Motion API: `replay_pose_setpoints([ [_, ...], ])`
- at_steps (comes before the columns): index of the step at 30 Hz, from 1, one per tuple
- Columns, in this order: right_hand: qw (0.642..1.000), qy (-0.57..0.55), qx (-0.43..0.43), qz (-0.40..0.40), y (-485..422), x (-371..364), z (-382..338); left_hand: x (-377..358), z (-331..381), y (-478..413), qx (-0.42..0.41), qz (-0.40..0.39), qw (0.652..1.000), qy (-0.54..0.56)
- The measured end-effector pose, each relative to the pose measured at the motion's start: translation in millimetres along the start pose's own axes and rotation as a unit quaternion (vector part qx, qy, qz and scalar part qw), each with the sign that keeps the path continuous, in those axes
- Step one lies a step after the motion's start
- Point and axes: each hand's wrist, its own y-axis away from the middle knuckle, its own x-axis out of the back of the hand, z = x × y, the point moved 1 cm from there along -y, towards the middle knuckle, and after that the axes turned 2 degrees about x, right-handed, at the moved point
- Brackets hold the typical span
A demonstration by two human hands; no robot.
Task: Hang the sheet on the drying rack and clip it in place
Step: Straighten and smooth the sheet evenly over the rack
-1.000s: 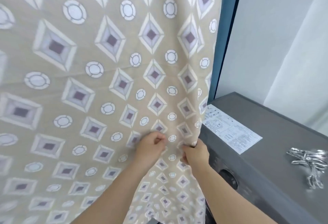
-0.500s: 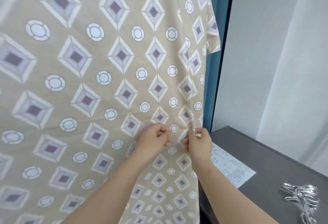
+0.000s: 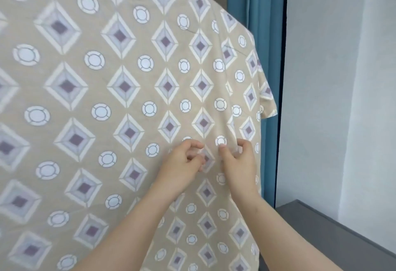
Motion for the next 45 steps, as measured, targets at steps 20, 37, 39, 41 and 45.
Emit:
replay_pose_setpoints([
  [20, 0.876, 0.189, 0.444, -0.001, -74.6, -130.6, -249.1, 200.1, 191.3, -83.4, -0.283, 0.342, 0.699, -0.561],
  [37, 0.825, 0.320, 0.465, -0.044, -89.8, -174.1, -278.3, 244.6, 201.0, -87.0, -0.199, 0.369, 0.704, -0.573],
  [39, 0.813, 0.288, 0.496, -0.101, -68.6, -197.4, -291.9, 262.2, 202.5, -80.0, -0.185, 0.381, 0.706, -0.567],
  [41, 0.816, 0.266, 0.498, -0.121, -47.7, -219.8, -301.1, 287.8, 197.9, -69.1, -0.163, 0.405, 0.697, -0.569],
  [45, 0.818, 0.224, 0.529, -0.036, -10.0, -257.8, -306.1, 329.5, 189.6, -49.4, -0.154, 0.427, 0.690, -0.563],
])
